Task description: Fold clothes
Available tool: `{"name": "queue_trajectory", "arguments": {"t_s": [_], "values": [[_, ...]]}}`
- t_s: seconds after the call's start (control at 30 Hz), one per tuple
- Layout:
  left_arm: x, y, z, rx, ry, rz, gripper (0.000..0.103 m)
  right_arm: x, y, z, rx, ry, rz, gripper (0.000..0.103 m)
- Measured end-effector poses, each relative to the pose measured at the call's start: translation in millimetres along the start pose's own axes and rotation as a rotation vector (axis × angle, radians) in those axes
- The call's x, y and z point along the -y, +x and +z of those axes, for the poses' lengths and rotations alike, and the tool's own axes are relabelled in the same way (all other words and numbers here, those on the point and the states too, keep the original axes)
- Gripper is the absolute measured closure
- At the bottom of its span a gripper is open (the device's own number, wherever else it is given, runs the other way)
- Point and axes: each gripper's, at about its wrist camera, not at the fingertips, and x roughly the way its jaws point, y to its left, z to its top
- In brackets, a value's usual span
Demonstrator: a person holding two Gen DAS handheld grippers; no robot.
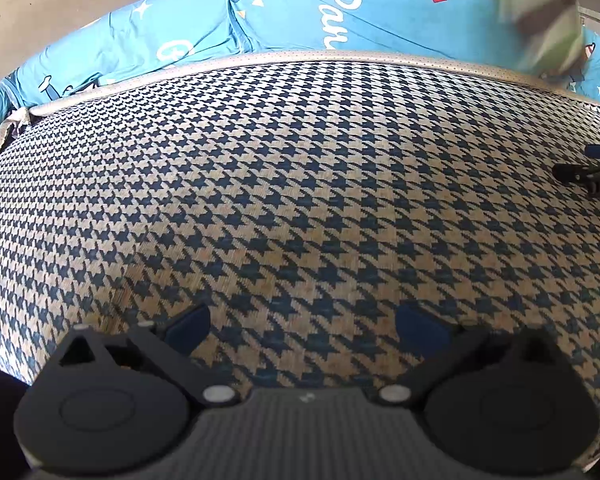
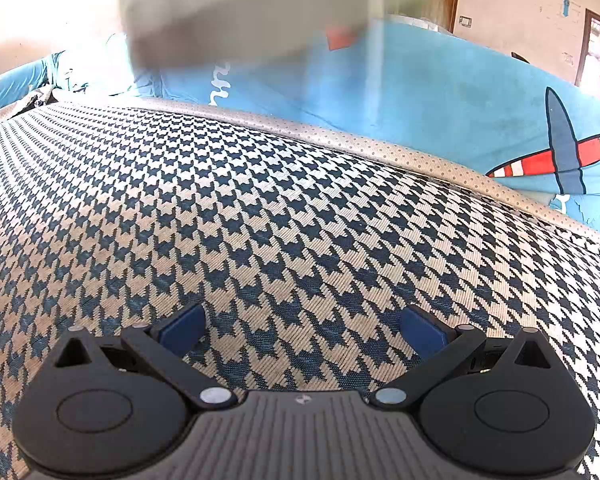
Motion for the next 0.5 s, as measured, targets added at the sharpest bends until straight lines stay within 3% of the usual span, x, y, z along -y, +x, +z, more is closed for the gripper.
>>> {"name": "queue_trajectory", "arguments": {"t_s": [0.5], "values": [[-8, 6, 11, 0.010, -0.027, 0.057, 0.000, 0, 0, 0, 0.000, 0.000, 0.000, 0.000]]}}
